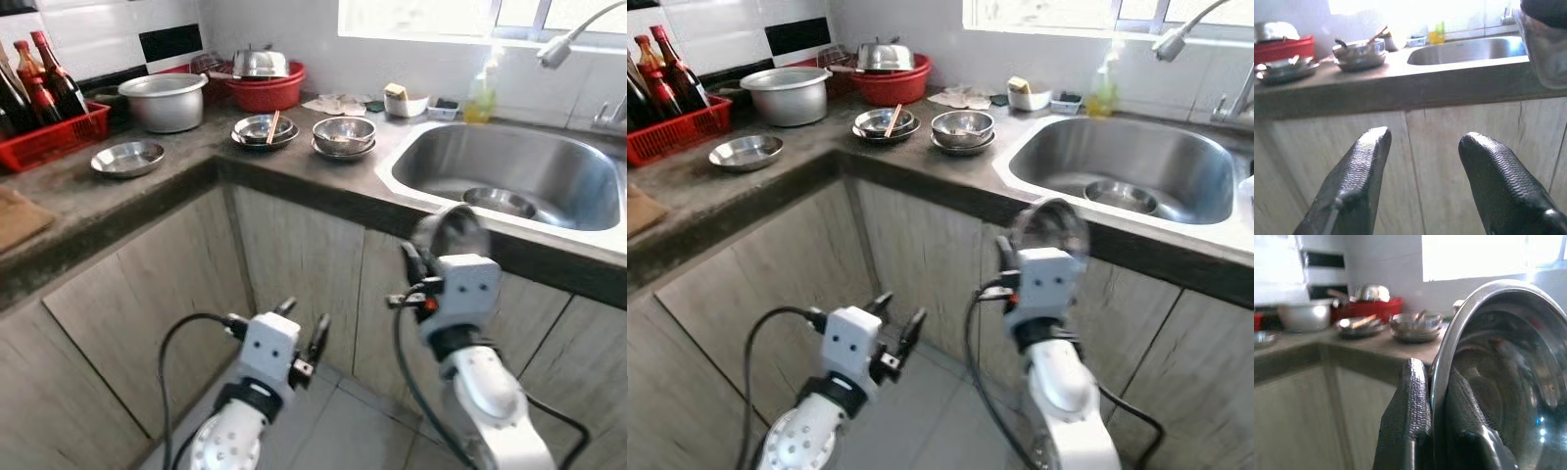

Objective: Kitchen organization

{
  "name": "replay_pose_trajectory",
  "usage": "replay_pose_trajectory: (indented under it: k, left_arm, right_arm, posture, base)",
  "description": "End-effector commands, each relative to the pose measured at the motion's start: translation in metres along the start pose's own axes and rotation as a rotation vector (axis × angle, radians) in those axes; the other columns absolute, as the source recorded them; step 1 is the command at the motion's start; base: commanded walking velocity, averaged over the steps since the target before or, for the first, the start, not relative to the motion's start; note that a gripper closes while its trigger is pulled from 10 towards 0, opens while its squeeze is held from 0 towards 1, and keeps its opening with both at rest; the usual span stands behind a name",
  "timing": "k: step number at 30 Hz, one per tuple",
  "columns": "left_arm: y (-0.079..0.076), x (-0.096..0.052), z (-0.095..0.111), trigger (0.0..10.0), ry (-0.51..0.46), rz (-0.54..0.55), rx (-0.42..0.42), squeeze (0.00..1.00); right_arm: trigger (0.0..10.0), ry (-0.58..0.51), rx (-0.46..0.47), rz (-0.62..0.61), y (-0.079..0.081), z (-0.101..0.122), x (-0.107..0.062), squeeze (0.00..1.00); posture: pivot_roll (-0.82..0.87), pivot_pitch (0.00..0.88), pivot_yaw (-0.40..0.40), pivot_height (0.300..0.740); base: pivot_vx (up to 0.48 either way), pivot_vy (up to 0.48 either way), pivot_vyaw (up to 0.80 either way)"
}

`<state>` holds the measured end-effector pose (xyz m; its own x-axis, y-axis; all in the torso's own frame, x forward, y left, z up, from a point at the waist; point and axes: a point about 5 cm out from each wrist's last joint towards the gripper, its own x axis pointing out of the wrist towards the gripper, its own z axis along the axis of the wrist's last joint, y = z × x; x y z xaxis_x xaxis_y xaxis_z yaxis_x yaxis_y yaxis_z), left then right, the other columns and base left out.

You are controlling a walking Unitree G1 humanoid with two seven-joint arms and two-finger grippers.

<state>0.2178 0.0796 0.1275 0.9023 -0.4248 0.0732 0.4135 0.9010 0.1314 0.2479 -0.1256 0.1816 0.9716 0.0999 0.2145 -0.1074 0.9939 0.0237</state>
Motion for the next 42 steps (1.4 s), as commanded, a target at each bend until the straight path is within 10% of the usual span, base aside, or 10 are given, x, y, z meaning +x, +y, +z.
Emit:
replay_pose_trajectory:
  k: [1,27,42]
  left_arm:
    - [0.0051,-0.0012,-0.0006,10.0,0.007,0.013,0.011,0.0]
    - [0.0039,0.0005,-0.0004,10.0,0.007,-0.007,0.035,0.0]
    - [0.0027,0.0003,0.0003,10.0,0.002,-0.014,0.039,0.0]
  right_arm:
    - [10.0,-0.034,0.016,0.028,0.0085,0.0069,0.0017,0.0]
    - [10.0,-0.046,0.001,0.016,0.0085,0.0081,0.003,0.0]
    - [10.0,-0.056,-0.005,0.011,0.0075,0.0102,0.0044,0.0]
  posture:
    - [0.03,0.0,0.01,0.74]
    - [0.03,0.0,0.014,0.74]
    - [0.03,0.0,0.011,0.74]
  base:
    - [0.0,0.382,-0.79]
    - [0.0,0.21,-0.72]
    - [0.0,-0.416,0.0]
